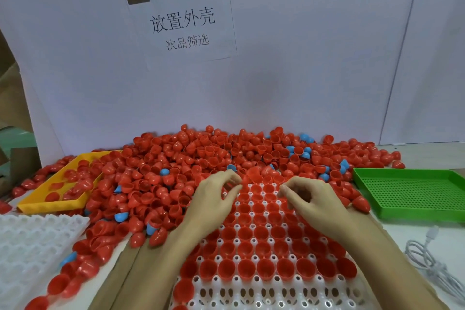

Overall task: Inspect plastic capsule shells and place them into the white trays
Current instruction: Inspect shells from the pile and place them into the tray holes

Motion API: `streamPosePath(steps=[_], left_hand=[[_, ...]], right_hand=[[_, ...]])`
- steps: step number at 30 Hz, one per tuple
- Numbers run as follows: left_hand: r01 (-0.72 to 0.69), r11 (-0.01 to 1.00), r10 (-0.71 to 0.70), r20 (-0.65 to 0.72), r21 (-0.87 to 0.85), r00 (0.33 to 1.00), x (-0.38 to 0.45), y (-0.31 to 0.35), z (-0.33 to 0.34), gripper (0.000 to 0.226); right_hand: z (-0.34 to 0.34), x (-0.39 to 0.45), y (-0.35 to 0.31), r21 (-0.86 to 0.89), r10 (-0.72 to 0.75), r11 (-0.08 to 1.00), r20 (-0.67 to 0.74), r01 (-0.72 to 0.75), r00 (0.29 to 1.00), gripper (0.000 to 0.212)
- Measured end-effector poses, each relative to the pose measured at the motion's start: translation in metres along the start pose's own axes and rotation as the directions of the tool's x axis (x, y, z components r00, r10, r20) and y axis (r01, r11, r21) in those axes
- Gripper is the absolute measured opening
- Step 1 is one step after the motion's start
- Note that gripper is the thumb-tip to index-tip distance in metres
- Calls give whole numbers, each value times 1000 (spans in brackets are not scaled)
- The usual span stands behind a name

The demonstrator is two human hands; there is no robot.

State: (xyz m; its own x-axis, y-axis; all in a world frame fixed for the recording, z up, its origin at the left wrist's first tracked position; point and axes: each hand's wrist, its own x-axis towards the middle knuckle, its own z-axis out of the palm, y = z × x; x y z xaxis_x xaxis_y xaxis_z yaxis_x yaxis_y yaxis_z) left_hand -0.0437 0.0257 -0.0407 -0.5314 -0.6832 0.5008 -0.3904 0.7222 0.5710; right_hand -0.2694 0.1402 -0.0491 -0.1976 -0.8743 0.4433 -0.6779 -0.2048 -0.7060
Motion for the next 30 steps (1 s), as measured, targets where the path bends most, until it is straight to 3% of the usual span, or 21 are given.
streamPosePath(steps=[2,6,8,12,18,21,25,30], left_hand=[[-21,996,25,53,-84,998,-11,7,3,11],[-60,987,76,98,-152,992,-27,12,3,11],[-57,983,78,112,-175,991,-33,12,1,12],[4,967,34,147,-254,988,-37,9,-9,9],[112,865,-28,175,-489,984,-38,14,-14,13],[121,846,-48,151,-519,987,-39,15,-11,21],[110,804,-25,152,-584,988,-40,17,-11,32],[118,838,-27,176,-532,984,-41,15,-9,23]], right_hand=[[2,0,-2,41,29,999,24,-30,999,8],[2,-5,-14,288,49,952,200,-107,979,32],[0,-6,-22,358,4,928,268,-104,964,32],[-1,-7,-30,379,-1,918,295,-116,956,27],[-4,-9,-37,423,30,891,310,-166,950,22],[-3,-10,-39,423,62,883,325,-203,944,18],[0,-10,-41,442,114,854,352,-272,929,30],[3,-10,-40,409,132,866,367,-287,921,36]])
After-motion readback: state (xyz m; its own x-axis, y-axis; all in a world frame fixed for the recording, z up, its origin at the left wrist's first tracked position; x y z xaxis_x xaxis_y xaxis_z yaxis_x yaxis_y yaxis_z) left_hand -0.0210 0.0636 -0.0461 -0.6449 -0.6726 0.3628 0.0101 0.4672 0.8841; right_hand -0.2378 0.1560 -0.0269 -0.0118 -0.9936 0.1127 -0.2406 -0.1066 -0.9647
